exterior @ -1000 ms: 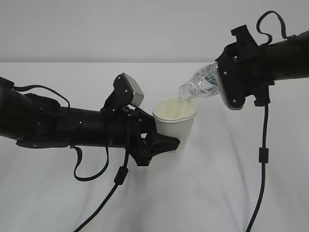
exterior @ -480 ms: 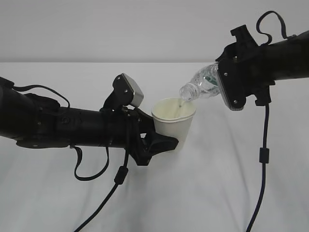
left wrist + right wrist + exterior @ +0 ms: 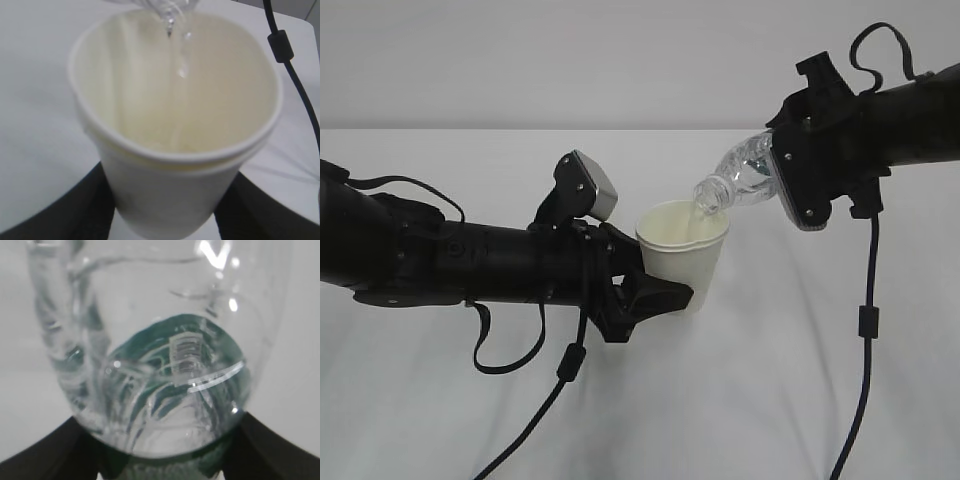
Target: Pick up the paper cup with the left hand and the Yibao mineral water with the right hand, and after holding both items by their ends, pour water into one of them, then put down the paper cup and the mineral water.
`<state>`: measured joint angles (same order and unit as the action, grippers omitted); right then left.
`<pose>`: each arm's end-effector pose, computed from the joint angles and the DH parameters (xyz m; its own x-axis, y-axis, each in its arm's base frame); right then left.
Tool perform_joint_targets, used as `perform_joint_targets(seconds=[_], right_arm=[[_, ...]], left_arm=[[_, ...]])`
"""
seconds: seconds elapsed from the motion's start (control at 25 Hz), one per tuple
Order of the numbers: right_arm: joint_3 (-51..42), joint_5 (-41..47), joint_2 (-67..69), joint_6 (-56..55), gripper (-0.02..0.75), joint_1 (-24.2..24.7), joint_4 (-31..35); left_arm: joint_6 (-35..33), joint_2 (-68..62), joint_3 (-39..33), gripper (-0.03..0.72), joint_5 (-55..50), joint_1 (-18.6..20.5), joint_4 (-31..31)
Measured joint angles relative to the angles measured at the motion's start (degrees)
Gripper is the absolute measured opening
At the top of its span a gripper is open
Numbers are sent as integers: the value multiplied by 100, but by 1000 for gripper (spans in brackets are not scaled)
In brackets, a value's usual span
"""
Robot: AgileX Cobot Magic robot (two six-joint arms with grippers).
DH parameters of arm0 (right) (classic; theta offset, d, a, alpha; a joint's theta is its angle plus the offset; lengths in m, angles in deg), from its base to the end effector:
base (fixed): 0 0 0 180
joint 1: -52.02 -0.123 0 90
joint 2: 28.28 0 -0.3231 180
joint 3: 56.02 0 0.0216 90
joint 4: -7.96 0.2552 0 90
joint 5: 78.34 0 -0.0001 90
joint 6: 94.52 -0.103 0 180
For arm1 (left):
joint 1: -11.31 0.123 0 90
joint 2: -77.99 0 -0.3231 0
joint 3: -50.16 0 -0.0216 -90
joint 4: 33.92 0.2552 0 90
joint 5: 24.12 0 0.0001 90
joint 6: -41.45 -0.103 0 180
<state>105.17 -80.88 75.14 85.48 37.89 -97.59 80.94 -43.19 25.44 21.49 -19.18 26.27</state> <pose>0.3760 0.0991 0.2636 0.4098 -0.8893 0.2029 -0.4328 -0.3854 -0.8150 0.3114 -0.2574 0.1610 -0.2415 0.3189 -0.9165 0.9301 0.3455 -0.1249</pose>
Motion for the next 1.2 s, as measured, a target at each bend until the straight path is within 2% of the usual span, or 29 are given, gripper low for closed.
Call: perform_joint_targets(seconds=[1.2], right_arm=[[111, 4, 0, 143, 456, 0, 0]], left_arm=[[37, -91, 0, 406, 0, 0, 66]])
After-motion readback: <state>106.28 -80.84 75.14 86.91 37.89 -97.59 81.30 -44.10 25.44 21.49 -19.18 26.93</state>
